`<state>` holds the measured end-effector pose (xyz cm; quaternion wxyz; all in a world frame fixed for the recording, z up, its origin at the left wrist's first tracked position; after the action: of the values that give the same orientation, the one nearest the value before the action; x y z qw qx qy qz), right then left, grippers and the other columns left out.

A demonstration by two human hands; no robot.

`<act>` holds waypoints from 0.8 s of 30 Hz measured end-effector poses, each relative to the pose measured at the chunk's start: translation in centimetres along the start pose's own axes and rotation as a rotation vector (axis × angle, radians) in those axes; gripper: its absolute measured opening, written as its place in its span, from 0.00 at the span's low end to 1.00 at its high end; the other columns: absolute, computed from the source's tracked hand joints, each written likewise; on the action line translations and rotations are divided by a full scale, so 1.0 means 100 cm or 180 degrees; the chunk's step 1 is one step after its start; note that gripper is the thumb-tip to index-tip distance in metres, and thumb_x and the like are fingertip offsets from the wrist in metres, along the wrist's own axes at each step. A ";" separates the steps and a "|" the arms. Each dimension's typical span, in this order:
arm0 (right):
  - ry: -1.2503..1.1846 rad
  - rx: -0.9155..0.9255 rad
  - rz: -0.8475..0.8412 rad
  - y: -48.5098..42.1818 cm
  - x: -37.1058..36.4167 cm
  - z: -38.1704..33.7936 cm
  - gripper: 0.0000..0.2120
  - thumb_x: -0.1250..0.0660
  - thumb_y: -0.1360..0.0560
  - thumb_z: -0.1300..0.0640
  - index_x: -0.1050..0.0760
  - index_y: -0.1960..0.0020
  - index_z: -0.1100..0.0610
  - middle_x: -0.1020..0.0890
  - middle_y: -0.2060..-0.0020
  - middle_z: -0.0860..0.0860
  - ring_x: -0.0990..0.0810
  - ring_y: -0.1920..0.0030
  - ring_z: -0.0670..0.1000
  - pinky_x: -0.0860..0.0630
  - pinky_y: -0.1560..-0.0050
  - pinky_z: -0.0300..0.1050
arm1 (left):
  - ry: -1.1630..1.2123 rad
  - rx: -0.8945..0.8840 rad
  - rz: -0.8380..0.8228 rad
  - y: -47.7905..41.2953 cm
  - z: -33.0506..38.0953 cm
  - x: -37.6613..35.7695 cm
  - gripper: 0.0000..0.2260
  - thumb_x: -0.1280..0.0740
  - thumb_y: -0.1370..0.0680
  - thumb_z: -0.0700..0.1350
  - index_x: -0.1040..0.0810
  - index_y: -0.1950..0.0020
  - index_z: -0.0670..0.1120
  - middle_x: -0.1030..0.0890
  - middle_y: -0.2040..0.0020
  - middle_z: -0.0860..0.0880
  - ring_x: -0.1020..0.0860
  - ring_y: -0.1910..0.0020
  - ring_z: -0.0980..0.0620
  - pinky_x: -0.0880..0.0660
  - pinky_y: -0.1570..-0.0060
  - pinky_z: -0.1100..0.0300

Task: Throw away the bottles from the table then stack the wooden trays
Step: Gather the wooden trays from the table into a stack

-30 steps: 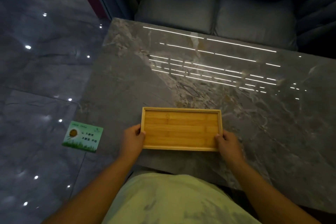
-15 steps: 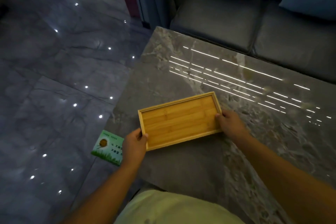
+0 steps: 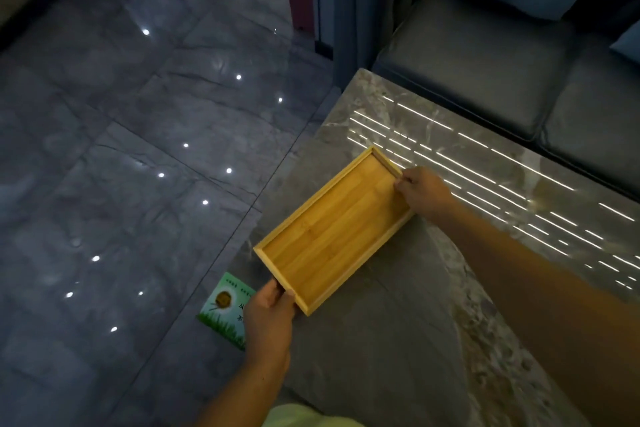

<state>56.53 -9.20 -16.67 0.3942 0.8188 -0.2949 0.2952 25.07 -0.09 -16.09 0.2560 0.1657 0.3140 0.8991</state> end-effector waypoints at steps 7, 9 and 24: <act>0.0204 0.0322 -0.0258 -0.033 -0.005 -0.045 0.10 0.39 0.21 0.58 0.28 0.61 0.57 0.26 0.60 0.54 0.27 0.57 0.53 0.37 0.56 0.44 | 0.0413 0.0171 0.0229 0.005 -0.001 0.002 0.21 0.36 0.24 0.33 0.15 0.55 0.61 0.14 0.55 0.53 0.16 0.53 0.54 0.21 0.57 0.59; 0.0171 0.0315 -0.0279 -0.037 -0.006 -0.048 0.12 0.39 0.21 0.58 0.29 0.63 0.56 0.25 0.60 0.55 0.27 0.56 0.53 0.36 0.55 0.44 | 0.0413 0.0172 0.0281 0.006 -0.001 0.000 0.21 0.35 0.24 0.34 0.16 0.56 0.62 0.14 0.55 0.54 0.16 0.54 0.54 0.21 0.55 0.55; 0.0152 0.0242 -0.0013 -0.031 -0.004 -0.043 0.11 0.38 0.21 0.53 0.20 0.50 0.59 0.22 0.54 0.54 0.22 0.46 0.58 0.35 0.51 0.44 | 0.0571 0.0238 0.0117 0.011 -0.007 0.003 0.13 0.33 0.23 0.36 0.17 0.47 0.53 0.14 0.49 0.51 0.17 0.48 0.51 0.19 0.50 0.53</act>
<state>57.38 -4.04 -16.21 0.3704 0.8265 -0.2723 0.3249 24.10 -0.96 -15.83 0.2040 0.0998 0.3659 0.9025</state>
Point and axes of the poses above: each hand's wrist, its own y-axis away from the middle knuckle, its own x-axis out of the back of the hand, z = x × y, the point moved 2 cm from there along -y, towards the middle knuckle
